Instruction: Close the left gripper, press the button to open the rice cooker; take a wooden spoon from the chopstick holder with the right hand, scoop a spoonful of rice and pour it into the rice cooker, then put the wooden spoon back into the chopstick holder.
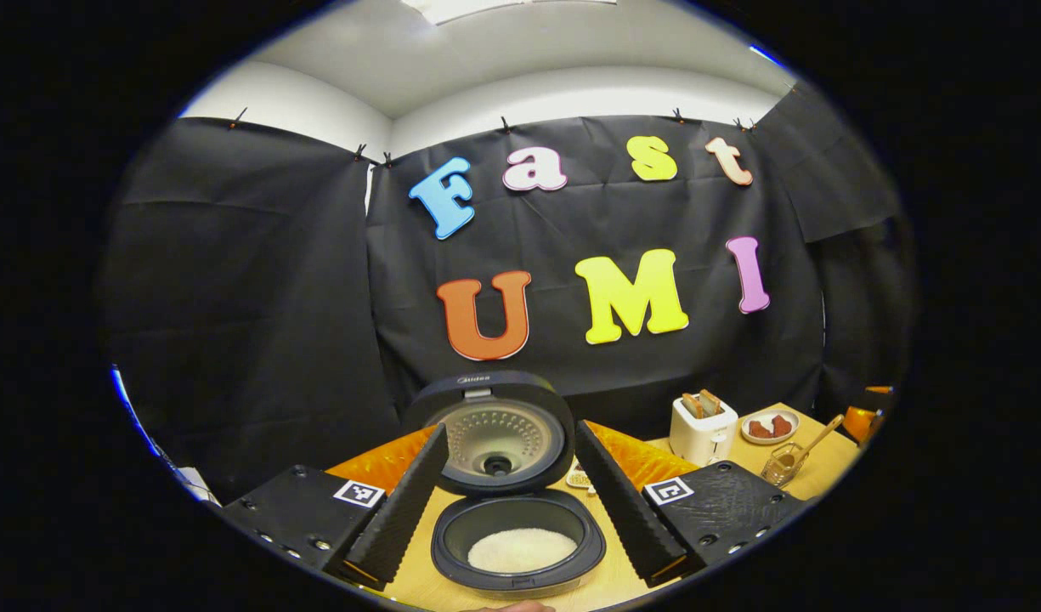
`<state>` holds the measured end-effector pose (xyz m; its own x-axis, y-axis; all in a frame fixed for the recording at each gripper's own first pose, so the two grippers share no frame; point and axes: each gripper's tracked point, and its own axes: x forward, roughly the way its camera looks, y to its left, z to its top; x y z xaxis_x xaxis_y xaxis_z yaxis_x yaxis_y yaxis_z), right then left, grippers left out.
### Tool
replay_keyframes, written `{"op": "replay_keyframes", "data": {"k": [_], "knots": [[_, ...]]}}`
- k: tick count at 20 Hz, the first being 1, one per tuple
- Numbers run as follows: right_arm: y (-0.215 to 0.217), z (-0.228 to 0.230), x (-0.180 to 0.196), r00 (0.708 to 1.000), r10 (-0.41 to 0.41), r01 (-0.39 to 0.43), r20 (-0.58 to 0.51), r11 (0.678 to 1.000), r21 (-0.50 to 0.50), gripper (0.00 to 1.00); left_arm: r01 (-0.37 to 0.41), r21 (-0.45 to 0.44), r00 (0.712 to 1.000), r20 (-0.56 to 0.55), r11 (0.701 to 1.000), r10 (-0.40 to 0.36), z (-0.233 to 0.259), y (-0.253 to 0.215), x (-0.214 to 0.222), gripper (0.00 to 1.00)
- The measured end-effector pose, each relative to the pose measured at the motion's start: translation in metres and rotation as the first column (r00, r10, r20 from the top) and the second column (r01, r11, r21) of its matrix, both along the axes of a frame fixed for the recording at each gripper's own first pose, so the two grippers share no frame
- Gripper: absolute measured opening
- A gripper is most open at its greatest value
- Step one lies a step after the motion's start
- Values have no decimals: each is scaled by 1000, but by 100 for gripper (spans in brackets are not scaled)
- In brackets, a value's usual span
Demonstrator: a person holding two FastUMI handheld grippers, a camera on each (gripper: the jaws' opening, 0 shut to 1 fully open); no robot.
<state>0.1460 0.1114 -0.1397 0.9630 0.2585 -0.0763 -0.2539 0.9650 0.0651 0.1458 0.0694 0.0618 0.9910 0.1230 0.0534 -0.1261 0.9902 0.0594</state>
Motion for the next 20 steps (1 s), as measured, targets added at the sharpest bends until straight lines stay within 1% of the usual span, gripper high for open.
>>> {"op": "replay_keyframes", "data": {"k": [1, 3, 4, 5, 7, 9, 12, 13, 14, 16, 18, 20], "knots": [[7, -9, -7, 1000, 12, -12, -26, 1000, 12, 99, -4, -3, 1000, 16, 1000, 4, 4, 4, 12, 95], [23, -21, -18, 996, 68, -67, -59, 998, 19, 100, -11, 3, 998, 55, 1000, 11, 21, 10, 29, 96], [26, -23, -22, 994, 85, -84, -63, 996, 15, 99, -10, -5, 997, 72, 1000, 11, 29, 13, 38, 95], [26, -25, -24, 994, 90, -90, -60, 996, 7, 100, 4, -24, 997, 82, 1000, -2, 35, 13, 49, 95], [21, -30, -26, 995, 80, -80, -65, 997, -2, 100, 9, -52, 993, 117, 999, -3, 48, 21, 67, 95], [20, -27, -27, 995, 78, -77, -60, 997, 16, 100, 0, -55, 987, 160, 998, 9, 57, 32, 87, 95], [17, -25, -27, 996, 77, -77, -47, 997, 17, 100, -30, -23, 978, 207, 999, 35, 60, 46, 119, 96], [18, -27, -29, 995, 85, -85, -53, 996, 10, 99, -33, -23, 978, 205, 999, 37, 56, 48, 133, 95], [18, -26, -32, 994, 90, -90, -57, 996, 1, 100, -35, -28, 980, 195, 999, 39, 48, 51, 148, 95], [18, -15, -35, 995, 97, -97, -25, 995, 8, 100, -36, -19, 987, 155, 999, 39, 31, 54, 176, 96], [18, -11, -38, 994, 109, -109, -3, 994, 23, 99, -59, 3, 989, 139, 998, 58, 23, 64, 199, 96], [17, -17, -41, 993, 117, -116, -25, 993, 24, 100, -94, -2, 990, 104, 996, 94, 12, 77, 214, 95]]}}
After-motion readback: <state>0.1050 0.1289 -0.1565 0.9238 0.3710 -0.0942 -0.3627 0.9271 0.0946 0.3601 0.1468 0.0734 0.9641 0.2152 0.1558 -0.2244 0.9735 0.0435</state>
